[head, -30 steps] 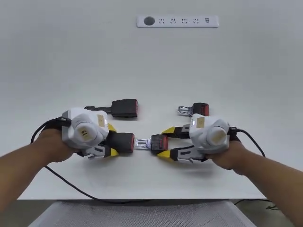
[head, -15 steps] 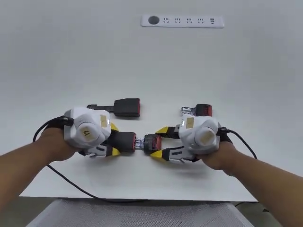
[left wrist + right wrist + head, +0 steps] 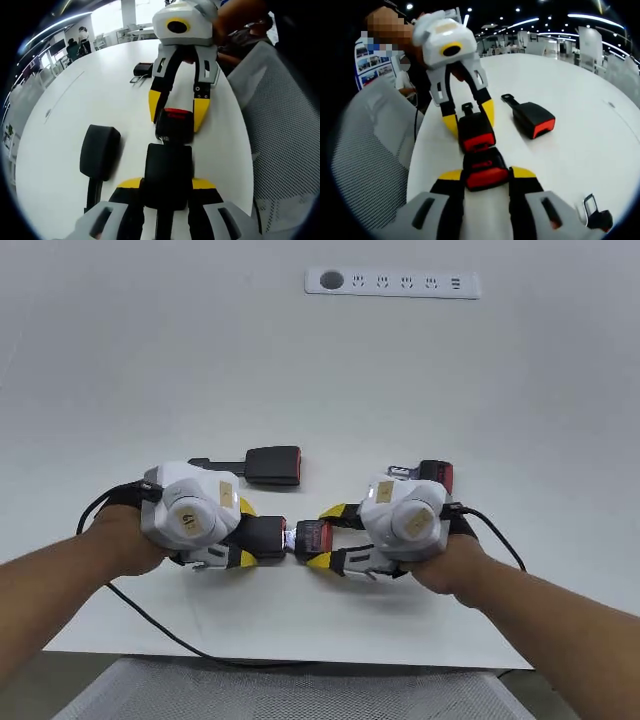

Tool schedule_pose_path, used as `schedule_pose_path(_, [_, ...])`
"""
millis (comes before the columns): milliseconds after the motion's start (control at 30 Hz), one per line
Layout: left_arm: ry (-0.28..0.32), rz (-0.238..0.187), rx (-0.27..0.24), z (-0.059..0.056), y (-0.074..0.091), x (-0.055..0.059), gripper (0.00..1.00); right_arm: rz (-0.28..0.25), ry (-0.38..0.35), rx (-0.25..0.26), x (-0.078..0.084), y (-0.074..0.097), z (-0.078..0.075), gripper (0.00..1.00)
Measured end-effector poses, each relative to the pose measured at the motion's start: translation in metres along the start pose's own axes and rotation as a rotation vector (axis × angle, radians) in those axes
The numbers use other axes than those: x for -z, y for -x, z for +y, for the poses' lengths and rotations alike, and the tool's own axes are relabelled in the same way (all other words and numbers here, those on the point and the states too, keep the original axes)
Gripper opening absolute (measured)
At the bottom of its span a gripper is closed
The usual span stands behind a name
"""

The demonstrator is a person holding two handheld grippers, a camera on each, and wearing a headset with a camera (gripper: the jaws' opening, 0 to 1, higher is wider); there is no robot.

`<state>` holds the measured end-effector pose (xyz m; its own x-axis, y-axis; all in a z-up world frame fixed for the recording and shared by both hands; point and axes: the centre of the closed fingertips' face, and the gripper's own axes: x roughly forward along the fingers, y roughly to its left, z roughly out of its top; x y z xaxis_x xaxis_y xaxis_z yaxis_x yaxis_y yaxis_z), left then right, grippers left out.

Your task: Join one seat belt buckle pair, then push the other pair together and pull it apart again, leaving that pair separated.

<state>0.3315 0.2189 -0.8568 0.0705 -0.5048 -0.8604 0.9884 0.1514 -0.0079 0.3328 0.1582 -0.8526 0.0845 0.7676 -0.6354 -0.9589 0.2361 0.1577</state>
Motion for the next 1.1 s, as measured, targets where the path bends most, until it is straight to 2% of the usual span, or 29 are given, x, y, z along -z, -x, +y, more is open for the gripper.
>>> schedule_pose_path(67, [-0.03,-0.003,0.013,-0.0006,-0.0006,-0.0022,0.34,0.009,0.01,0.012,-0.0085,-0.0073,0.0025,0.35])
schedule_pose_path(100, [-0.023,0.004,0.014,-0.0009,0.0005,-0.0014,0.34,0.052,0.027,0.033,-0.0045,-0.0064,-0.0015,0.35])
schedule_pose_path(167, [-0.033,0.005,0.017,-0.0017,0.0006,-0.0012,0.33,0.05,0.017,0.018,-0.0064,-0.009,-0.0001,0.35])
schedule_pose_path(433, [-0.043,0.014,0.026,-0.0013,0.0005,0.0009,0.34,0.057,0.02,0.013,-0.0049,-0.0079,0.0003,0.35])
schedule_pose_path(600, [-0.086,0.036,0.05,-0.0005,0.0003,0.0021,0.34,0.059,0.023,0.007,-0.0043,-0.0078,0.0016,0.35])
schedule_pose_path(833, [-0.092,0.025,0.058,0.0015,0.0012,0.003,0.34,0.068,0.039,0.023,-0.0034,-0.0082,0.0027,0.35])
schedule_pose_path(1100, [-0.114,-0.026,0.081,0.0035,0.0023,0.0048,0.34,0.059,0.073,0.027,-0.0008,-0.0074,0.003,0.34])
